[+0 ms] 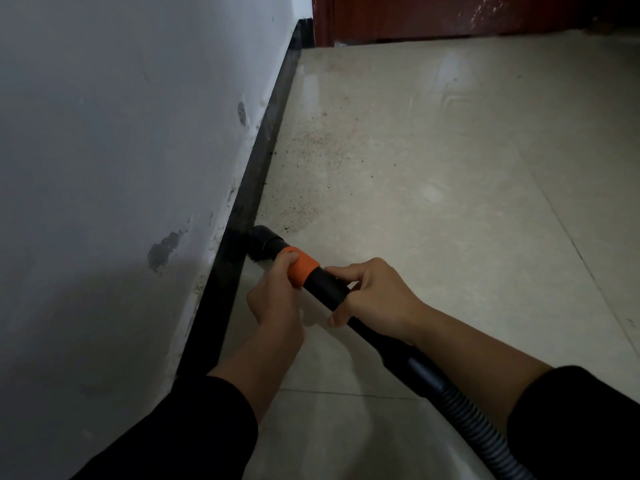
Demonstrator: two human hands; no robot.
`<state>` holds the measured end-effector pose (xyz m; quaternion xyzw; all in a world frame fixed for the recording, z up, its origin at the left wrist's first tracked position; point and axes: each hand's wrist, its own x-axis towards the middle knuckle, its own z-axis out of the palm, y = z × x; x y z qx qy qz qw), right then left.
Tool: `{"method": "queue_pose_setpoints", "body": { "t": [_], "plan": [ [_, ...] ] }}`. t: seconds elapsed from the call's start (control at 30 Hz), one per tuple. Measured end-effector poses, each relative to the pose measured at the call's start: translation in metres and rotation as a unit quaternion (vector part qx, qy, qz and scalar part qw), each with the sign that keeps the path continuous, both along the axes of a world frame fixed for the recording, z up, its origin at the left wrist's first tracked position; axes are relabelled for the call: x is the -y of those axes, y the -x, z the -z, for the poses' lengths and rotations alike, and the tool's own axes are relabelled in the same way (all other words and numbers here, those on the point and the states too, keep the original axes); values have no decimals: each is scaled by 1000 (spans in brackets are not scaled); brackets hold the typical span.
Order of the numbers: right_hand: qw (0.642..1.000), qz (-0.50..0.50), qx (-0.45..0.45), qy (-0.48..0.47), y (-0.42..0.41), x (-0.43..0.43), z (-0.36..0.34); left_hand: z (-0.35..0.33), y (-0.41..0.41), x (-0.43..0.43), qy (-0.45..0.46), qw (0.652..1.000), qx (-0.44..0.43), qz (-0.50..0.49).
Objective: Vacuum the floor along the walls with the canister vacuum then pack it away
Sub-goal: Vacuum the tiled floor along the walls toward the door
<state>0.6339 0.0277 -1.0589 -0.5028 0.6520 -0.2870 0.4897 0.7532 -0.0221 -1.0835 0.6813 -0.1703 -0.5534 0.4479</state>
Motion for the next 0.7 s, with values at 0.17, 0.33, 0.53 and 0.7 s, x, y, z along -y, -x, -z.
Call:
{"method": "queue_pose_setpoints", "body": {
  "t": [0.17, 0.33, 0.53, 0.7],
  "plan": [
    [999, 1, -28, 21, -6, 8, 4, 3, -3, 11, 12, 1000, 12, 7],
    [998, 9, -48, 49, -10, 14, 7, 7, -3, 22, 28, 999, 19, 22],
    [996, 23, -55, 65, -13, 22, 10, 12, -5, 35, 31, 999, 24, 35],
    [995, 28, -66, 72, -17, 24, 11, 13, -5, 38, 33, 998, 24, 41]
  ]
}}
